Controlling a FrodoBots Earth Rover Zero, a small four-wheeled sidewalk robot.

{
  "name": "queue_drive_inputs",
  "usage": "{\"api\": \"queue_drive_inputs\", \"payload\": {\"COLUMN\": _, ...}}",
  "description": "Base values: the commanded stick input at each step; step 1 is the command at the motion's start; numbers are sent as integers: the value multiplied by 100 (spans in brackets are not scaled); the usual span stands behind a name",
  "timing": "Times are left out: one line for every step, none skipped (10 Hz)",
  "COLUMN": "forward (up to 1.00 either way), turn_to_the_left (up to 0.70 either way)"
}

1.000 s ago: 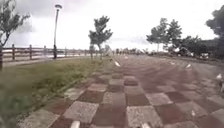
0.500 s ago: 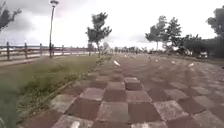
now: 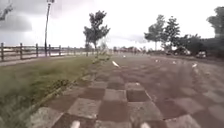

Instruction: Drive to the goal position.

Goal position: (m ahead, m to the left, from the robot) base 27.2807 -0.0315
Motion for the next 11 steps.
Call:
{"api": "queue_drive_inputs", "payload": {"forward": 70, "turn_to_the_left": 0}}
{"api": "queue_drive_inputs", "payload": {"forward": 70, "turn_to_the_left": 0}}
{"api": "queue_drive_inputs", "payload": {"forward": 70, "turn_to_the_left": 0}}
{"api": "queue_drive_inputs", "payload": {"forward": 70, "turn_to_the_left": 0}}
{"api": "queue_drive_inputs", "payload": {"forward": 70, "turn_to_the_left": 0}}
{"api": "queue_drive_inputs", "payload": {"forward": 70, "turn_to_the_left": 0}}
{"api": "queue_drive_inputs", "payload": {"forward": 70, "turn_to_the_left": 0}}
{"api": "queue_drive_inputs", "payload": {"forward": 70, "turn_to_the_left": 0}}
{"api": "queue_drive_inputs", "payload": {"forward": 70, "turn_to_the_left": 0}}
{"api": "queue_drive_inputs", "payload": {"forward": 70, "turn_to_the_left": 0}}
{"api": "queue_drive_inputs", "payload": {"forward": 70, "turn_to_the_left": 0}}
